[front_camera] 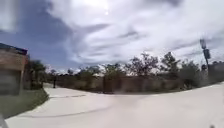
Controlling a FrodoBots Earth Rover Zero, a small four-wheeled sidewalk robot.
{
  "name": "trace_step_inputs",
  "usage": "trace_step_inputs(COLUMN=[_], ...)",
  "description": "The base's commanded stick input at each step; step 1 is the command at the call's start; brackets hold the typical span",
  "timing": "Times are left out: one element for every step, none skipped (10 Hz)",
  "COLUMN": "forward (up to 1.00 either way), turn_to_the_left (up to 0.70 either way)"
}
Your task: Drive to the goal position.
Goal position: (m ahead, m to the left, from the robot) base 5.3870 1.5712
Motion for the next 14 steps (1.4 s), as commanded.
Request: trace_step_inputs(forward=[0.85, 0.85, 0.85, 0.85, 0.85, 0.85, 0.85, 0.85, 0.85, 0.85, 0.85, 0.85, 0.85, 0.85], turn_to_the_left=[0.34, 0.34, 0.34, 0.34, 0.34, 0.34, 0.34, 0.34, 0.06, 0.00, 0.00, 0.00, 0.00, 0.00])
